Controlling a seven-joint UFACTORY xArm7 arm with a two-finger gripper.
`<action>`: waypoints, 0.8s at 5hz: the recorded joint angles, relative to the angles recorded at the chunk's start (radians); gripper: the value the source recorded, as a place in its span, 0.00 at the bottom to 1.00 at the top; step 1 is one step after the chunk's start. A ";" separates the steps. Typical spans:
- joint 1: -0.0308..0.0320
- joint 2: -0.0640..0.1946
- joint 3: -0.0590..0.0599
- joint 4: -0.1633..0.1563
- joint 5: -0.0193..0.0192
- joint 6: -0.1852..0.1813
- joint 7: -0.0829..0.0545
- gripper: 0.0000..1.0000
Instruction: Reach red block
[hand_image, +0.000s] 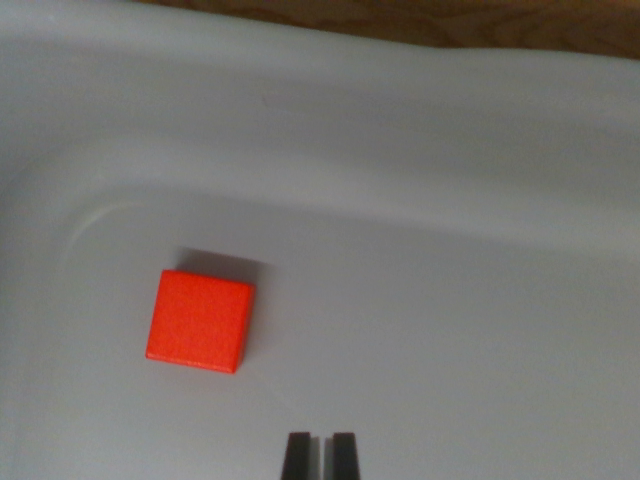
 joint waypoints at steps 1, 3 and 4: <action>0.0107 0.040 0.005 -0.006 -0.0062 -0.046 0.003 0.00; 0.0210 0.080 0.010 -0.011 -0.0121 -0.091 0.006 0.00; 0.0210 0.080 0.010 -0.011 -0.0121 -0.091 0.006 0.00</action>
